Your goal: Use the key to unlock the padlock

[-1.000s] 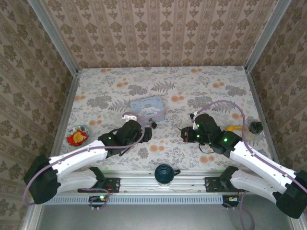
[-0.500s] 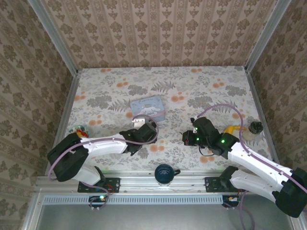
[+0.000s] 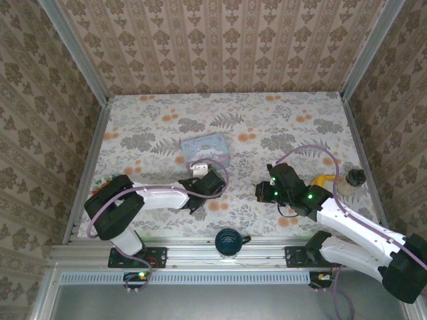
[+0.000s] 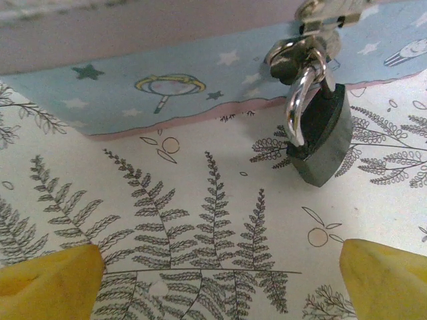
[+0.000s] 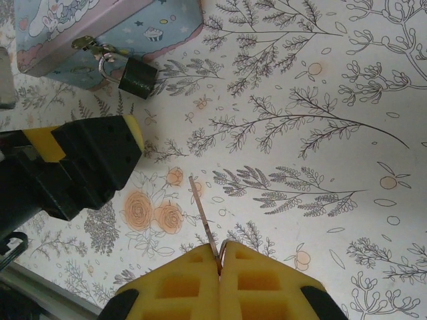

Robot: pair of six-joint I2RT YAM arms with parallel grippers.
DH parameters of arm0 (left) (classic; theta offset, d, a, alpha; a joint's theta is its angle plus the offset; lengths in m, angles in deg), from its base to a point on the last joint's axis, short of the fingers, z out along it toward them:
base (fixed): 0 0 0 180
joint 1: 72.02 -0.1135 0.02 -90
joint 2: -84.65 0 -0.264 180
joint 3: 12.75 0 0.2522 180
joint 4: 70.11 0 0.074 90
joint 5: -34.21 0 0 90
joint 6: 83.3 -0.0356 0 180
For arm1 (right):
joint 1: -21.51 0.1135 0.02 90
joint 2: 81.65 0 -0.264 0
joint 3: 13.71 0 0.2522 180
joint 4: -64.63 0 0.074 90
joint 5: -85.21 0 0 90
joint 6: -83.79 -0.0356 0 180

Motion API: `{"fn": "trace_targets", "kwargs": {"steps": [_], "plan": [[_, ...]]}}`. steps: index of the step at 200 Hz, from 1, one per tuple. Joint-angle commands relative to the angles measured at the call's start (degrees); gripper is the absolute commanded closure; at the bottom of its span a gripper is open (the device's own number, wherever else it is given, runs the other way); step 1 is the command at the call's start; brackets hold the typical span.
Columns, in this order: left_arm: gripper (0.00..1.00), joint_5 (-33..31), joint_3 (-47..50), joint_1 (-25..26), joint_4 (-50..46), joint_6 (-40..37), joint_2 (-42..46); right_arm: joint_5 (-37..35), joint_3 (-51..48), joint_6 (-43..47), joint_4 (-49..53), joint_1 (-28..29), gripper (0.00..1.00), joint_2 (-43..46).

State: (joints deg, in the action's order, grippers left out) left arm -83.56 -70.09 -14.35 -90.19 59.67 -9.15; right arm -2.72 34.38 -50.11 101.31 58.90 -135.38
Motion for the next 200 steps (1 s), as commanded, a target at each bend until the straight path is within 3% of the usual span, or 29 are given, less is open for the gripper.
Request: {"fn": "trace_targets", "kwargs": {"steps": [1,140,200], "plan": [[0.07,-1.78,-1.94,-0.67,0.53,-1.19,-1.48,-1.34,-0.44,-0.18,-0.13,-0.67,1.00,-0.05],[0.14,0.42,-4.50,-5.89,3.57,-5.07,-7.09,1.90,1.01,1.22,-1.25,-4.34,1.00,-2.37],[0.14,5.12,-6.95,-6.51,4.26,-8.02,-5.90,2.73,2.13,1.36,-1.52,-4.60,1.00,-3.54]]}}
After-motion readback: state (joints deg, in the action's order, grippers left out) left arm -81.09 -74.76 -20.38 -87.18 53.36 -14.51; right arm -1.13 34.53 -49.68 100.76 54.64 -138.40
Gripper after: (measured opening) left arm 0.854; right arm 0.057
